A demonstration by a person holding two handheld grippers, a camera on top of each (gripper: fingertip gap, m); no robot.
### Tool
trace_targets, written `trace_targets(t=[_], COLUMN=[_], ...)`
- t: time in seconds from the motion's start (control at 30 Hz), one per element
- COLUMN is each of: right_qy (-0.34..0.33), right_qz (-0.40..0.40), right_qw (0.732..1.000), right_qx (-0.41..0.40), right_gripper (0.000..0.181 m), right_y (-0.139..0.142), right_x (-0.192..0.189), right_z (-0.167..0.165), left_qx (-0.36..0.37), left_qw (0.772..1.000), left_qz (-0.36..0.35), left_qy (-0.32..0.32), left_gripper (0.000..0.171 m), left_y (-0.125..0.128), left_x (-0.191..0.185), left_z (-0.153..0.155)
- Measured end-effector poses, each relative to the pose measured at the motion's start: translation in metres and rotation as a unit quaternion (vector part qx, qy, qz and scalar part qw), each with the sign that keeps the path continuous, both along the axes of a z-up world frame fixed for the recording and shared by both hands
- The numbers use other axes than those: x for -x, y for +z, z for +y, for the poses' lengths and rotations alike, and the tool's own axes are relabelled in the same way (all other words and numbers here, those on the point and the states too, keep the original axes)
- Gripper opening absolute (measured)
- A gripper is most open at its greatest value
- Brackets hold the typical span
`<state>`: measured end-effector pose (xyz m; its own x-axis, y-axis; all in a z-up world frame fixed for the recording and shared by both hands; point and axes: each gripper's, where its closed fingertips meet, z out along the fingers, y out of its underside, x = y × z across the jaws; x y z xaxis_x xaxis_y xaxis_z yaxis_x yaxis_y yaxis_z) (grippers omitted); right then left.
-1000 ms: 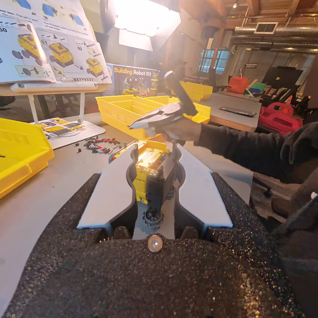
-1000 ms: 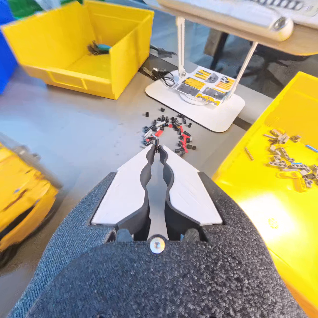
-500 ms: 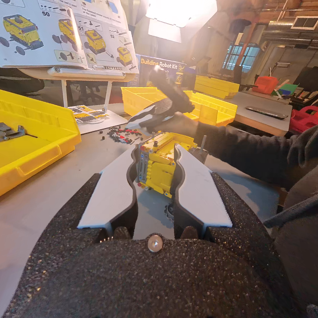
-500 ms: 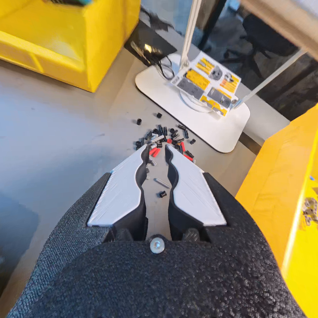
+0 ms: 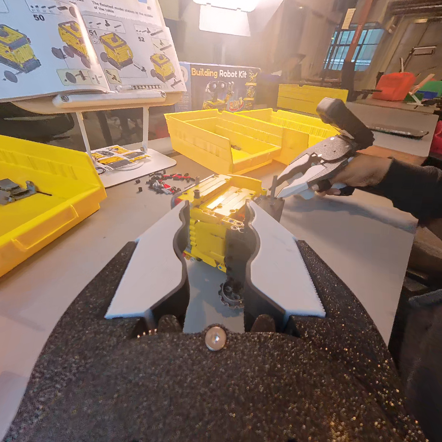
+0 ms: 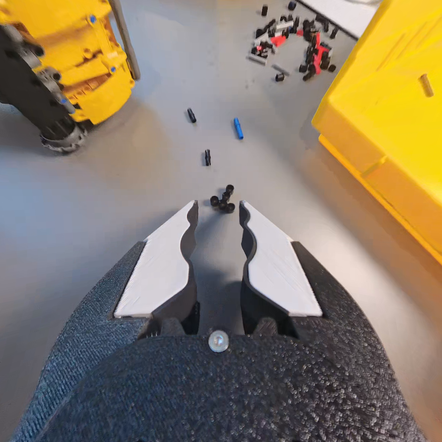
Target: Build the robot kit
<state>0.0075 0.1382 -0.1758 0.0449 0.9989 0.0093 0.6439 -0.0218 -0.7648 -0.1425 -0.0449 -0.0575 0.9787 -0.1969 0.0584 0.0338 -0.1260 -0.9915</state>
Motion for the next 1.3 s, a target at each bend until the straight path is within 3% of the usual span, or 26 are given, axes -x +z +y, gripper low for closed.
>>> trace_targets(t=[0.1, 0.2, 0.27, 0.37, 0.5, 0.73, 0.87, 1.03, 1.17, 1.3], right_qy=[-0.003, 0.013, 0.036, 0.087, 0.160, 0.270, 0.291, 0.298, 0.300, 0.315], right_qz=[-0.015, -0.066, -0.080, -0.077, -0.040, 0.073, 0.092, 0.095, 0.102, 0.113], right_qw=[1.000, 0.997, 0.996, 0.993, 0.986, 0.959, 0.952, 0.950, 0.948, 0.942], right_qx=[-0.009, -0.035, -0.010, -0.016, -0.026, -0.039, -0.016, -0.009, 0.007, 0.027], right_gripper=[0.035, 0.024, 0.017, 0.017, 0.017, 0.017, 0.017, 0.017, 0.017, 0.017], right_y=[-0.005, -0.013, -0.014, -0.014, -0.006, 0.053, 0.055, 0.047, 0.047, 0.052], right_x=[0.007, 0.012, 0.014, 0.015, 0.017, 0.034, 0.045, 0.048, 0.045, 0.039], right_z=[-0.001, 0.002, -0.001, -0.002, -0.017, -0.082, -0.103, -0.110, -0.112, -0.122], left_qx=[0.038, 0.061, 0.084, 0.084, 0.065, 0.079, 0.114, 0.133, 0.147, 0.200], left_qw=[0.999, 0.995, 0.991, 0.989, 0.988, 0.985, 0.980, 0.977, 0.974, 0.959], left_qz=[0.006, -0.002, 0.012, 0.042, 0.070, 0.093, 0.060, 0.086, 0.059, 0.066], left_qy=[-0.031, -0.083, -0.099, -0.111, -0.122, -0.121, -0.151, -0.141, -0.164, -0.190], left_gripper=[0.057, 0.076, 0.080, 0.077, 0.060, 0.050, 0.046, 0.032, 0.028, 0.028], left_y=[-0.016, -0.025, -0.037, -0.040, -0.038, -0.037, -0.049, -0.063, -0.067, -0.088], left_x=[-0.003, -0.010, -0.011, -0.015, -0.021, -0.004, -0.017, -0.026, -0.035, -0.051], left_z=[0.001, 0.004, 0.010, 0.019, 0.026, 0.012, 0.017, 0.023, 0.011, -0.007])
